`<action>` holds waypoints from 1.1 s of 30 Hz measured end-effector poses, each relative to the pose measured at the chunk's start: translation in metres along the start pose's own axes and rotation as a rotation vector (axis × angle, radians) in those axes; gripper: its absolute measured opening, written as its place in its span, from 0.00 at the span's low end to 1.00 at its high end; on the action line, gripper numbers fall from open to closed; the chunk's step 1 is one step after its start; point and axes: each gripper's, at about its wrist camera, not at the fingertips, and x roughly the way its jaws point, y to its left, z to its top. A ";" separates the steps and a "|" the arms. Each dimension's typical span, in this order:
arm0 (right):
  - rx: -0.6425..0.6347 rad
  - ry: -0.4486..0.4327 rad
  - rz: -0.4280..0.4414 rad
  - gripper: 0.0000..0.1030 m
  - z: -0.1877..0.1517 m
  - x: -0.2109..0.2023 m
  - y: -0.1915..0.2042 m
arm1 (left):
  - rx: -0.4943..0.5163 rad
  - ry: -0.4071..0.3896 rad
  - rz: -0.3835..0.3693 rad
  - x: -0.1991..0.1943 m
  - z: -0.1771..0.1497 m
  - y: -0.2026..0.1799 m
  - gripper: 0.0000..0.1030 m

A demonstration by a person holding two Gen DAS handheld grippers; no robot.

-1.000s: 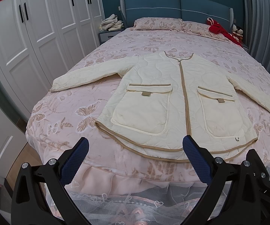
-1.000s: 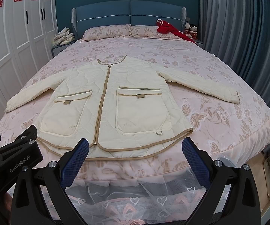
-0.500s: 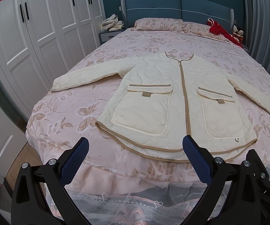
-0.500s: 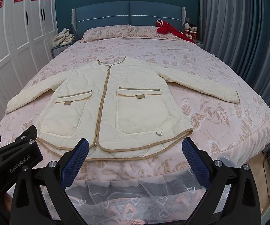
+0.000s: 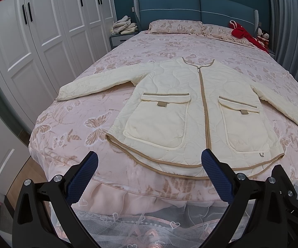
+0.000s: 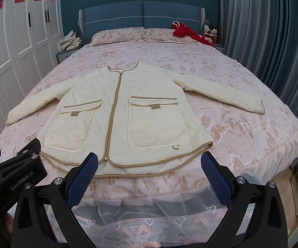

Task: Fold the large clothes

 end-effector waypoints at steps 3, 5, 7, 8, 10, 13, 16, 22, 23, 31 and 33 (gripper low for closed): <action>0.000 0.000 0.000 0.95 0.000 0.000 0.000 | 0.000 -0.001 0.000 0.000 0.000 0.000 0.94; 0.000 0.000 0.001 0.95 0.000 0.000 0.000 | -0.001 0.000 0.000 0.000 0.000 0.000 0.94; 0.000 0.001 0.001 0.95 0.000 0.000 0.000 | 0.001 0.000 0.000 0.000 0.000 0.000 0.94; 0.000 0.000 0.001 0.95 0.000 0.001 0.000 | 0.002 0.001 0.000 0.000 0.000 0.000 0.94; -0.002 0.004 0.001 0.95 0.000 0.001 0.001 | 0.001 0.005 0.001 0.000 0.000 0.002 0.94; -0.004 0.011 0.002 0.95 -0.002 0.004 0.004 | 0.002 0.010 0.004 0.001 0.001 0.003 0.95; -0.001 0.021 0.012 0.95 -0.002 0.010 0.004 | 0.009 0.018 0.005 0.006 0.002 0.001 0.95; 0.031 0.039 0.029 0.95 0.003 0.034 -0.013 | 0.023 0.041 0.011 0.024 0.005 -0.007 0.95; 0.048 0.043 0.025 0.95 0.004 0.039 -0.020 | 0.023 0.051 0.012 0.030 0.006 -0.008 0.95; 0.243 0.084 -0.015 0.95 0.027 0.096 -0.116 | 0.012 0.102 -0.003 0.069 0.022 -0.011 0.95; 0.317 0.090 -0.020 0.95 0.035 0.114 -0.154 | -0.012 0.116 -0.017 0.082 0.029 -0.007 0.95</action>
